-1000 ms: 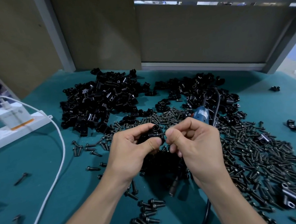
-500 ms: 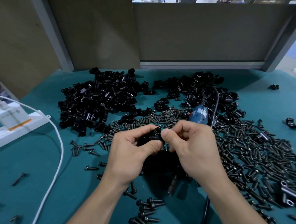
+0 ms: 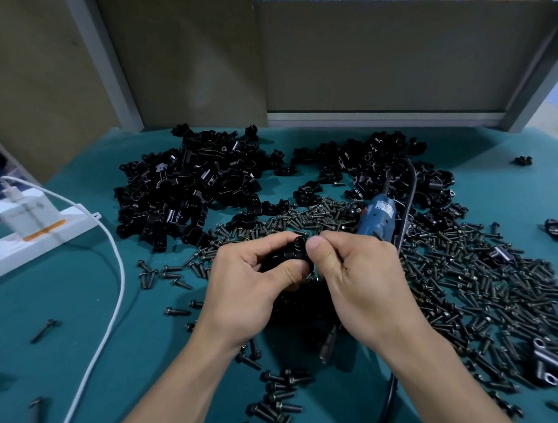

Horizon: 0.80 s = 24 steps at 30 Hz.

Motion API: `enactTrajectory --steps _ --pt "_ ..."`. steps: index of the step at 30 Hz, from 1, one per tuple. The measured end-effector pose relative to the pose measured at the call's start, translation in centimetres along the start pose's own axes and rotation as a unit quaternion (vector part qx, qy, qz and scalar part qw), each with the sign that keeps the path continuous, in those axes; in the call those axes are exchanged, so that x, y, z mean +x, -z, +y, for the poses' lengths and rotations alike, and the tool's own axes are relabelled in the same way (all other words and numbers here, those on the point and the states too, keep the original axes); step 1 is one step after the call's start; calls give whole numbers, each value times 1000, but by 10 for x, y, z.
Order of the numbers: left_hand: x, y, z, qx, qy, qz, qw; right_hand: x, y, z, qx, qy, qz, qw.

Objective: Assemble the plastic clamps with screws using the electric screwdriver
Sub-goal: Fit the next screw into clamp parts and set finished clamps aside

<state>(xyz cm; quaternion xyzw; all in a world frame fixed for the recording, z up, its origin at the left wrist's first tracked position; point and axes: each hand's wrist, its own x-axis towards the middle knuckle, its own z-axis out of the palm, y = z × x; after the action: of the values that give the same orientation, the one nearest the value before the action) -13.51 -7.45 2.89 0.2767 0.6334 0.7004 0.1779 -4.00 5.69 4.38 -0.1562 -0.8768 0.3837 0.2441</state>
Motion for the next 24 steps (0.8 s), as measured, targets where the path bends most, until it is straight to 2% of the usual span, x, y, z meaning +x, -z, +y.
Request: enactTrajectory --steps 3,7,12,17,24 --pt "-1 0 0 18 -17 -15 1000 1 -1 2 -6 -14 1 1000" --pt "1 -1 -4 15 17 32 999 2 2 3 73 -14 22 997" --pt "3 1 -11 39 28 47 998 4 13 5 135 -51 -55 988" --pt "2 2 -10 29 10 38 999 2 6 2 76 -29 -24 996" --pt "4 5 -9 53 -10 27 998 0 -9 0 24 -51 14 998"
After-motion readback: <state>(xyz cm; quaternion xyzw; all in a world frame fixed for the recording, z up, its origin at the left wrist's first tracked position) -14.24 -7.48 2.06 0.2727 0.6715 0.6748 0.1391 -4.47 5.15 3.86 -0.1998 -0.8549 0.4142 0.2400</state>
